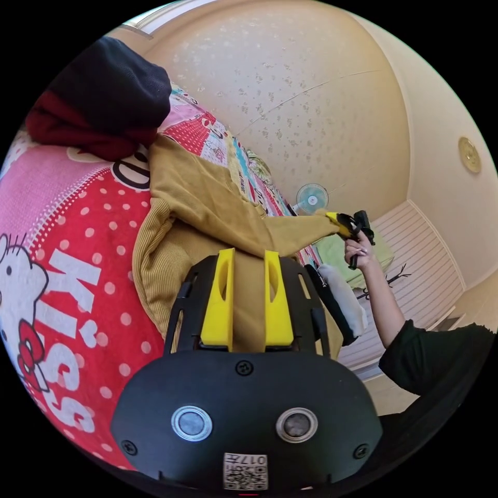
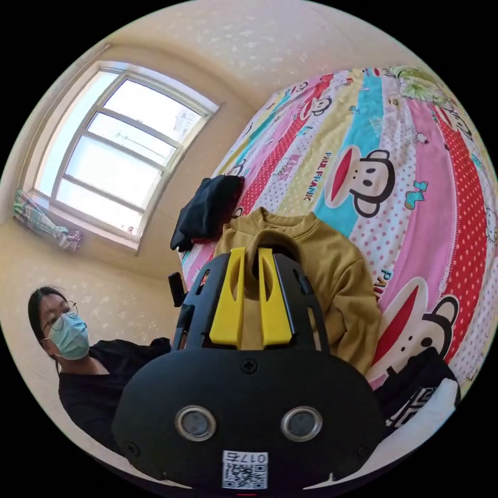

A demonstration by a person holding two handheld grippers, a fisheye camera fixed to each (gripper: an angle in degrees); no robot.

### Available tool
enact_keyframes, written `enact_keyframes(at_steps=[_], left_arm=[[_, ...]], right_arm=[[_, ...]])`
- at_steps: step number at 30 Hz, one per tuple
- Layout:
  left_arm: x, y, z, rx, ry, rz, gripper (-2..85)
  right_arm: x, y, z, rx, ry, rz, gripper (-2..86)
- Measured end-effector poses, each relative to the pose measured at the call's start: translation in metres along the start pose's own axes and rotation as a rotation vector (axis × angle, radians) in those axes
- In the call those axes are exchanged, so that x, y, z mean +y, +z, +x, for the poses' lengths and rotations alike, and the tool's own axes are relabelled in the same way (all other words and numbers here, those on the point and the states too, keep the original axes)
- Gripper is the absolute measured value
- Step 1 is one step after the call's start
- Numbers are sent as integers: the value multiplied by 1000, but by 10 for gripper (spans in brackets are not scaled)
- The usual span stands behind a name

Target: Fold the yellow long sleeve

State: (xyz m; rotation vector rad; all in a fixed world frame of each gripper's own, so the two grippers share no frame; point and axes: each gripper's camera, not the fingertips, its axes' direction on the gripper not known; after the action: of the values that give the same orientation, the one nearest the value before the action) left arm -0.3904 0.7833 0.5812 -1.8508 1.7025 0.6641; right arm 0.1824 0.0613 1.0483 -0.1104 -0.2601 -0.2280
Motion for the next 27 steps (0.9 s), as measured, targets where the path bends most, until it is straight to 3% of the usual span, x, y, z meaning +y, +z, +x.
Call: enact_keyframes(at_steps=[2,4,5,9,14,17,19,23,27], left_arm=[[0,0,-1,1,-4,-2,87],[1,-3,-3,13,-5,3,85],[1,-3,-3,16,-6,4,85],[2,-6,-6,22,-19,8,79],[3,-9,-7,17,-20,5,77],[4,-12,-8,28,-20,8,77],[5,-15,-9,32,-18,12,76],[7,-19,-9,35,-10,20,76],[12,-26,-10,52,-7,43,77]], right_arm=[[19,6,15,177,85,-11,52],[45,34,66,466,239,-183,69],[53,38,75,502,279,-233,76],[120,4,25,555,231,-174,98],[237,-31,-45,479,218,-170,112],[329,-38,-72,527,295,-186,114],[400,-48,-84,573,371,-84,109],[478,-34,-77,461,515,-25,130],[533,-18,-57,603,658,133,143]])
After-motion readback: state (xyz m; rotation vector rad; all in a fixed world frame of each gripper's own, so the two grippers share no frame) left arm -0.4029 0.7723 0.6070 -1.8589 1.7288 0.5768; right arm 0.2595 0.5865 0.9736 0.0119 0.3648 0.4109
